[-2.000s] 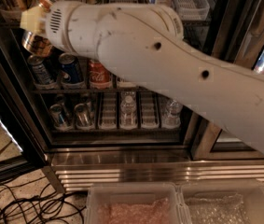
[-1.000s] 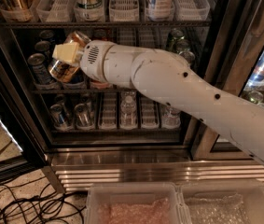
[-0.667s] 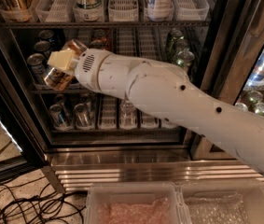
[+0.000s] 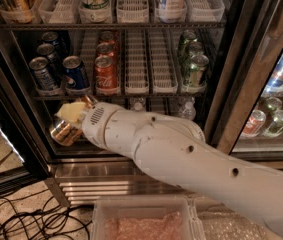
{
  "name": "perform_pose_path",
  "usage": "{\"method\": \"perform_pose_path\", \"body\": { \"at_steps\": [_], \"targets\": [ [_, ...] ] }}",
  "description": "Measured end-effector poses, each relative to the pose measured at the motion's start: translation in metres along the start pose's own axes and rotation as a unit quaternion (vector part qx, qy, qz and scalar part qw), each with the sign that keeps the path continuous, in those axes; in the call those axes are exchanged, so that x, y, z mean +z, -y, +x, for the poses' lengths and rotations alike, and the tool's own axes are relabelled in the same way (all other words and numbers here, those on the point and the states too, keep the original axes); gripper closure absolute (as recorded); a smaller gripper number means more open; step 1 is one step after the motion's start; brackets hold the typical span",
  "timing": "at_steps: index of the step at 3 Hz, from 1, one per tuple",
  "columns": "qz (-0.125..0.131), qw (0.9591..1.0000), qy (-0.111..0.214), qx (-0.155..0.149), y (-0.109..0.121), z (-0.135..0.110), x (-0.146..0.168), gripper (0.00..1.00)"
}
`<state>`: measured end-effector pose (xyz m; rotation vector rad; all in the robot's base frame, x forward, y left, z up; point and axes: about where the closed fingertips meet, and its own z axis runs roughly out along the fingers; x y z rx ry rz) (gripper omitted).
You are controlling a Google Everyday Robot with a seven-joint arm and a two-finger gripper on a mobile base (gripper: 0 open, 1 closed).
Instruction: Pick orange can from top shelf of fridge
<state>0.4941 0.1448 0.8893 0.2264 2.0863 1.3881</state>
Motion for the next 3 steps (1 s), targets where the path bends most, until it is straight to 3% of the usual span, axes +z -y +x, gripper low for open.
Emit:
{"method": "perform_pose_path", "body": {
  "at_steps": [1,2,3],
  "targets": [
    [0.005,1.0,-0.006,0.004,0.006,0.008,0.001,1.0],
    [0.013,0.9988,0.02,0.044,0.025,0.017,-0.013,1.0],
    [0.038,0.989,0.08,0.118,0.059,0.039,-0.045,1.0]
  ]
}}
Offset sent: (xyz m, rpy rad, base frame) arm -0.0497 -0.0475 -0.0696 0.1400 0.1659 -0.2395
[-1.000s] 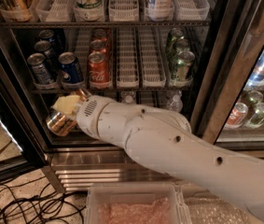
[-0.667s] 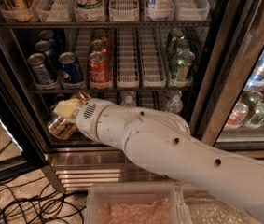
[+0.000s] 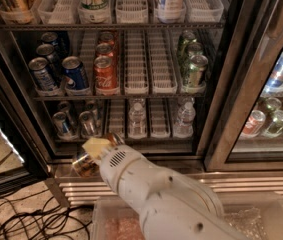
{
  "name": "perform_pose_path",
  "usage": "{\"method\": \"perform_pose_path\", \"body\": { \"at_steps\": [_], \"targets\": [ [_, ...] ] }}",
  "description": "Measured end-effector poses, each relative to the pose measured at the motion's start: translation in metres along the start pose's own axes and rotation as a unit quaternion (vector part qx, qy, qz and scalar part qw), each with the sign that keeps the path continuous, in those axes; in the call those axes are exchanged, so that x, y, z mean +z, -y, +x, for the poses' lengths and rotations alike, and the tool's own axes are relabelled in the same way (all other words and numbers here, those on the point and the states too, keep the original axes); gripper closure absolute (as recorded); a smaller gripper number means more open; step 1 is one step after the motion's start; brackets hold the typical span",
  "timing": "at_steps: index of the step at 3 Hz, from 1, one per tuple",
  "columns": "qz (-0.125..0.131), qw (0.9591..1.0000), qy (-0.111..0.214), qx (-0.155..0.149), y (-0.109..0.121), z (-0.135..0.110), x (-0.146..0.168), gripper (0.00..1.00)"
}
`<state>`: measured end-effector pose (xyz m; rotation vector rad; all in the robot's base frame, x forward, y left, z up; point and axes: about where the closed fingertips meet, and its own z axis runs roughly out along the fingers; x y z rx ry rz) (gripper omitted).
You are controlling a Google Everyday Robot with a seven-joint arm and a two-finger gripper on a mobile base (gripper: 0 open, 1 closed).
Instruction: Pick orange can from top shelf of fridge
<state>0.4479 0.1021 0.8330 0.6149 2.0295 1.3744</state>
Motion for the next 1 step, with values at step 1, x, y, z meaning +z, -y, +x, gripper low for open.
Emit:
{"method": "perform_pose_path", "body": {
  "at_steps": [1],
  "targets": [
    [0.034,0.9965,0.056,0.053,0.046,0.005,-0.0308,1.0]
  ]
}}
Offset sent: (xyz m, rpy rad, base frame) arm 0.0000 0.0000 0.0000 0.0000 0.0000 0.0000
